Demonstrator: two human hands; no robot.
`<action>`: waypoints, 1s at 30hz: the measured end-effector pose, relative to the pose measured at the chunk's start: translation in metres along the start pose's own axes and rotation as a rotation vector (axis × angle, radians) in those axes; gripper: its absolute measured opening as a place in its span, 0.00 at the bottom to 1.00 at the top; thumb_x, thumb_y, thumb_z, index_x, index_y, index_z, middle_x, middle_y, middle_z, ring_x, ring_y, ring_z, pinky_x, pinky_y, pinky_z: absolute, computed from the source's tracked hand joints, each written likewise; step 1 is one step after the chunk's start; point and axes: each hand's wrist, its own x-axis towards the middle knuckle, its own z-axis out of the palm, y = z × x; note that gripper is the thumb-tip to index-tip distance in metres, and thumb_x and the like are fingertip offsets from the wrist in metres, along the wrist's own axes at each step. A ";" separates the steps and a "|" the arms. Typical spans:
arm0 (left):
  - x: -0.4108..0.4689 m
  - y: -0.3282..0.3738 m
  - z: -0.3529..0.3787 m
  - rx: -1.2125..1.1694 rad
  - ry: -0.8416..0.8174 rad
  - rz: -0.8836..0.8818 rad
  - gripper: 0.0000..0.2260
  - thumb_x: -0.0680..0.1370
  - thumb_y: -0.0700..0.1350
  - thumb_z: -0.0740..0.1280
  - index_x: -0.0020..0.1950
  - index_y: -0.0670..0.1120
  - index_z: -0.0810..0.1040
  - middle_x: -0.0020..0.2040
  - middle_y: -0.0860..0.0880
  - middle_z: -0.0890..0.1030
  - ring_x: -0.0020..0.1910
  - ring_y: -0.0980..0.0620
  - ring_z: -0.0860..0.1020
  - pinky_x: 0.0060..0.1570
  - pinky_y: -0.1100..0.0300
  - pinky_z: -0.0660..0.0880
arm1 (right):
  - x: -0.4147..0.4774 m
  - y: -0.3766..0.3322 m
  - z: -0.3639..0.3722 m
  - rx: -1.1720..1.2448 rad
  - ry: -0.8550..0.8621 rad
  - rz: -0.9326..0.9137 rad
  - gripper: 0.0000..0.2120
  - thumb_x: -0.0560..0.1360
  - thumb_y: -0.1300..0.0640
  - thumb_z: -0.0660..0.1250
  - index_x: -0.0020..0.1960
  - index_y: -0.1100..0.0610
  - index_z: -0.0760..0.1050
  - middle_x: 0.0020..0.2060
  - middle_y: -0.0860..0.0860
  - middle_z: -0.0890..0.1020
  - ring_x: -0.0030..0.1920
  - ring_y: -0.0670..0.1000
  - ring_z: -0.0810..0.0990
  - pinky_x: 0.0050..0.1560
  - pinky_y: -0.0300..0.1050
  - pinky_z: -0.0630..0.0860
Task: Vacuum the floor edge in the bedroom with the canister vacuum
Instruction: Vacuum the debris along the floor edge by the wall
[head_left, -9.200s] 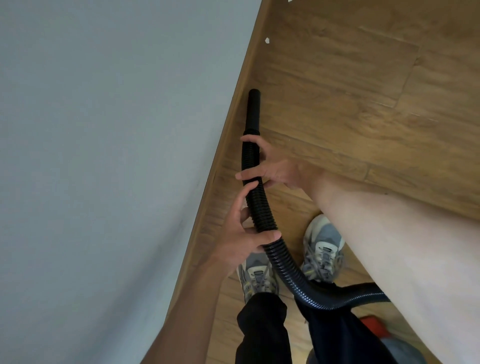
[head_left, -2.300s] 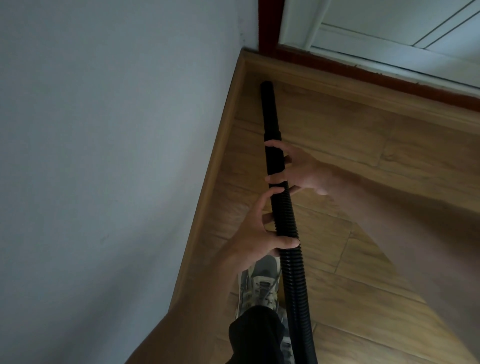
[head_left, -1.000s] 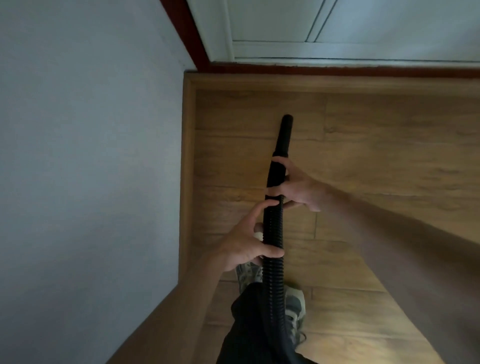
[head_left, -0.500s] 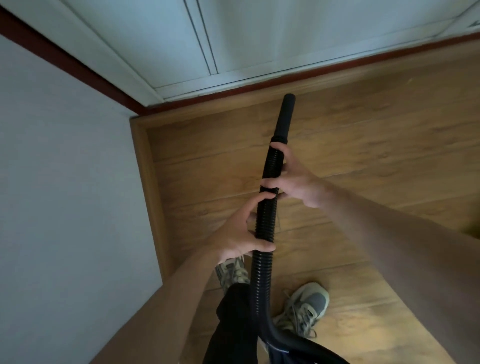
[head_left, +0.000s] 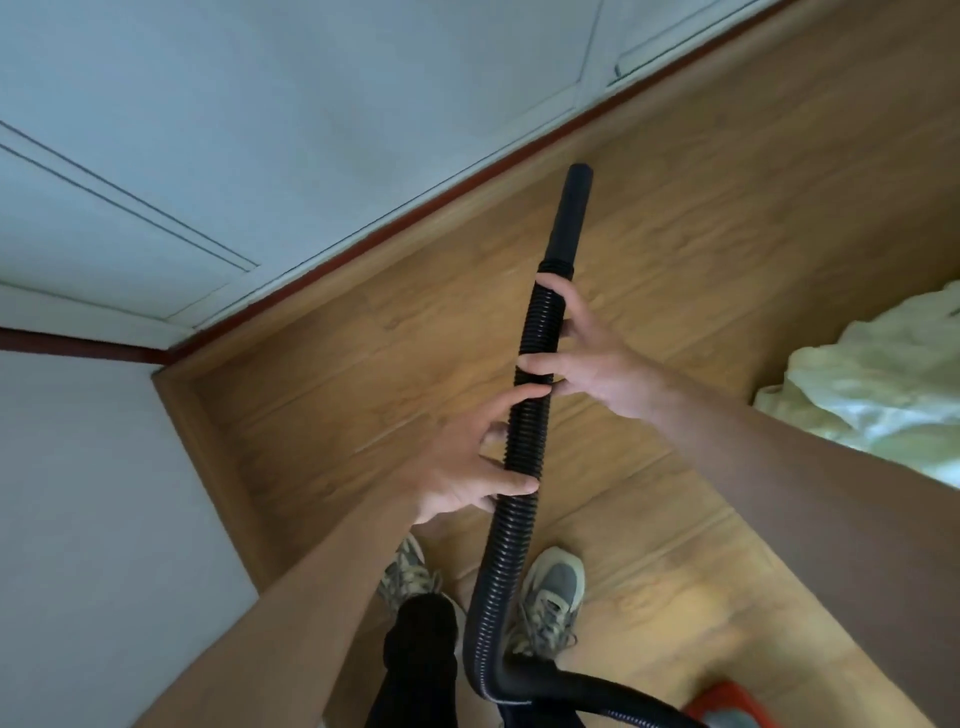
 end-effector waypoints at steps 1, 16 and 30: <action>0.002 0.009 0.010 0.024 -0.021 -0.003 0.38 0.74 0.30 0.73 0.70 0.69 0.68 0.64 0.46 0.76 0.51 0.45 0.85 0.47 0.40 0.83 | -0.011 -0.001 -0.012 0.022 0.024 -0.011 0.42 0.74 0.68 0.73 0.73 0.35 0.60 0.60 0.54 0.75 0.59 0.53 0.79 0.53 0.59 0.82; 0.046 0.083 0.172 0.492 -0.308 0.021 0.36 0.77 0.33 0.69 0.71 0.70 0.66 0.66 0.57 0.71 0.60 0.48 0.79 0.55 0.49 0.82 | -0.172 0.033 -0.155 0.246 0.327 -0.161 0.43 0.73 0.73 0.71 0.74 0.39 0.59 0.46 0.54 0.71 0.35 0.46 0.78 0.35 0.41 0.79; 0.076 0.107 0.285 0.814 -0.732 -0.031 0.41 0.72 0.31 0.73 0.70 0.71 0.67 0.69 0.61 0.66 0.52 0.43 0.83 0.51 0.47 0.83 | -0.293 0.096 -0.201 0.346 0.781 -0.145 0.46 0.69 0.71 0.75 0.75 0.42 0.57 0.48 0.54 0.72 0.37 0.48 0.77 0.41 0.46 0.81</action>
